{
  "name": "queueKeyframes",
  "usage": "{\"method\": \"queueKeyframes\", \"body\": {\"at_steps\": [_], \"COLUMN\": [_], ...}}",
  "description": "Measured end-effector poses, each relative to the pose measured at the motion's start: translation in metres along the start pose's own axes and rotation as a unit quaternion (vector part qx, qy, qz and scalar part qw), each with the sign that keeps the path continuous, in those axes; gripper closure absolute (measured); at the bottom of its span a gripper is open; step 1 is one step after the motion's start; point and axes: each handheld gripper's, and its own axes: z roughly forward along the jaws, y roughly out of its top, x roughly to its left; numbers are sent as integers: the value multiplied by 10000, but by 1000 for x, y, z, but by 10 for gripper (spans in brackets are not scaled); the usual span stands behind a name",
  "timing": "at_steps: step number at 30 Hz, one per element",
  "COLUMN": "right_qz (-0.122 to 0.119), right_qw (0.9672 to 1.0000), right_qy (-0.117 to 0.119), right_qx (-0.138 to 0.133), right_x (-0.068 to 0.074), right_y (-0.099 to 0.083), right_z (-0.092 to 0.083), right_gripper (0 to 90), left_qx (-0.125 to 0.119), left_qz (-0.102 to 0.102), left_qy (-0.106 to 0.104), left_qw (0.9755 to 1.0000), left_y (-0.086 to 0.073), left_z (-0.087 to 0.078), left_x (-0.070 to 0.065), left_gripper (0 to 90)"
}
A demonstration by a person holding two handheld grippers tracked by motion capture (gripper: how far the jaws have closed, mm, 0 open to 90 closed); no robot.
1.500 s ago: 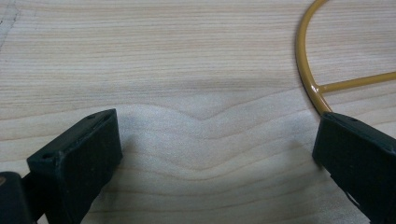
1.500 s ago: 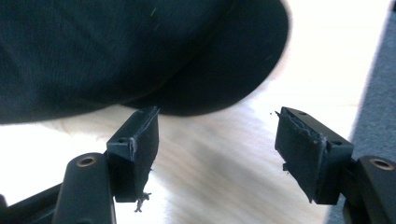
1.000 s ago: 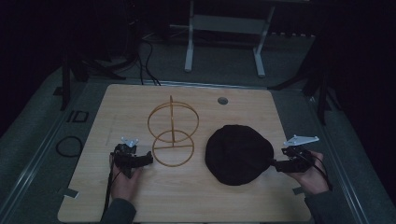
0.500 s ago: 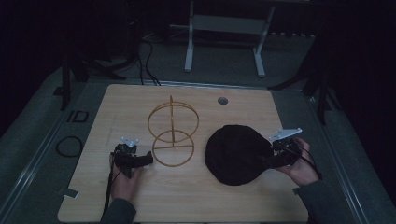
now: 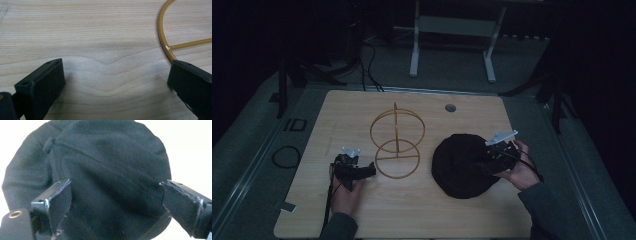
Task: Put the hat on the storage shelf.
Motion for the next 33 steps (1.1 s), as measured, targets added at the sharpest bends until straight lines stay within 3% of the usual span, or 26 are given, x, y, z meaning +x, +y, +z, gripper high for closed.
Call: {"method": "queueKeyframes", "body": {"at_steps": [3,6,16,20,31,33], "right_qz": [-163,-168,-417,-321,-273,-228], "right_qw": [9999,9997,9980,9983,9964,9963], "right_qy": [29,158,107,168,247,240], "right_qx": [41,117,461,466,763,799], "right_x": [2,1,-1,-6,-10,-10], "right_y": [6,12,20,19,15,14], "right_z": [4,10,33,35,40,41], "right_gripper": [86,86,97,228,773,820], "left_qx": [1,1,-5,-6,0,1], "left_qz": [0,2,-6,-8,0,0], "left_qy": [0,0,2,2,0,0], "left_qw": [10000,10000,10000,10000,10000,10000], "left_y": [0,0,0,0,0,0], "left_z": [0,0,0,0,0,0], "left_x": [0,0,0,0,0,0], "left_gripper": [8,8,8,8,8,8]}}
